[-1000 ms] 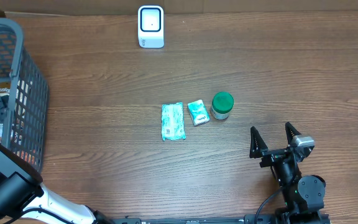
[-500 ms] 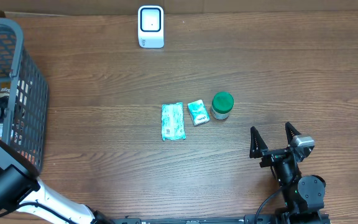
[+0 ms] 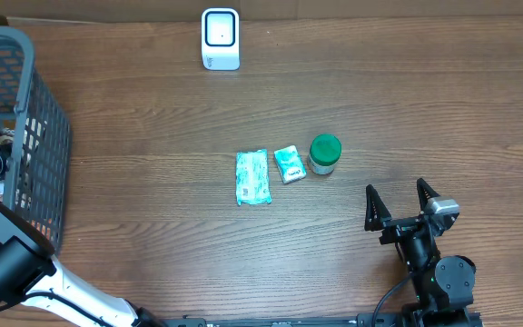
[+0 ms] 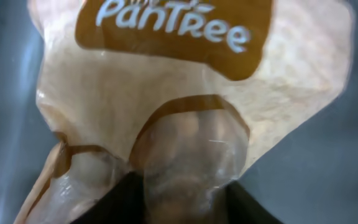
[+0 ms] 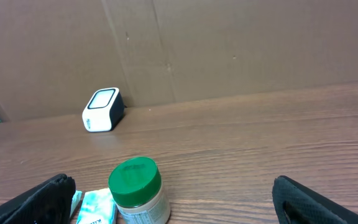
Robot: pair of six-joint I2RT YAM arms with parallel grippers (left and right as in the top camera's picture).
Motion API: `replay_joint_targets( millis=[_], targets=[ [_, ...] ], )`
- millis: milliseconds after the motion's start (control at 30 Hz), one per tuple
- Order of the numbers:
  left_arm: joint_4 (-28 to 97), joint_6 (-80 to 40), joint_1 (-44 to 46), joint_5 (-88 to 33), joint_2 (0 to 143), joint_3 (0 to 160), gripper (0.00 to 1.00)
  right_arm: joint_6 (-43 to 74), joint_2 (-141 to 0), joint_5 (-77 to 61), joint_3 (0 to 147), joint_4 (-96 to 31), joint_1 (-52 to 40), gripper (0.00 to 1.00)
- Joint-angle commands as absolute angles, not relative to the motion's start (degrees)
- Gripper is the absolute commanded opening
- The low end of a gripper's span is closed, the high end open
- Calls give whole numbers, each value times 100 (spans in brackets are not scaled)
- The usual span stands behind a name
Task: Scan the item barcode
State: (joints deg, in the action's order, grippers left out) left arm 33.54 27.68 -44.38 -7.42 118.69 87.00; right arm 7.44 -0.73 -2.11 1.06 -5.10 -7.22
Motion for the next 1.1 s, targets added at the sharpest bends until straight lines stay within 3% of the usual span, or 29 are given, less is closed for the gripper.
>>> replay_joint_targets(
  millis=[0, 167, 667, 1067],
  targets=[
    [3489, 2694, -4412, -849, 12171, 8648, 26, 742, -16, -183, 47, -471, -701, 100],
    [3708, 2646, -4412, -858, 12171, 8921, 4, 742, -16, -180, 47, -471, -701, 100],
    [5645, 1098, -4407, -869, 12169, 11518, 4, 742, -16, -183, 47, -471, -701, 100],
    [6147, 633, -4386, -1208, 12040, 11686, 4, 742, -16, -180, 47, -471, -701, 100]
  ],
)
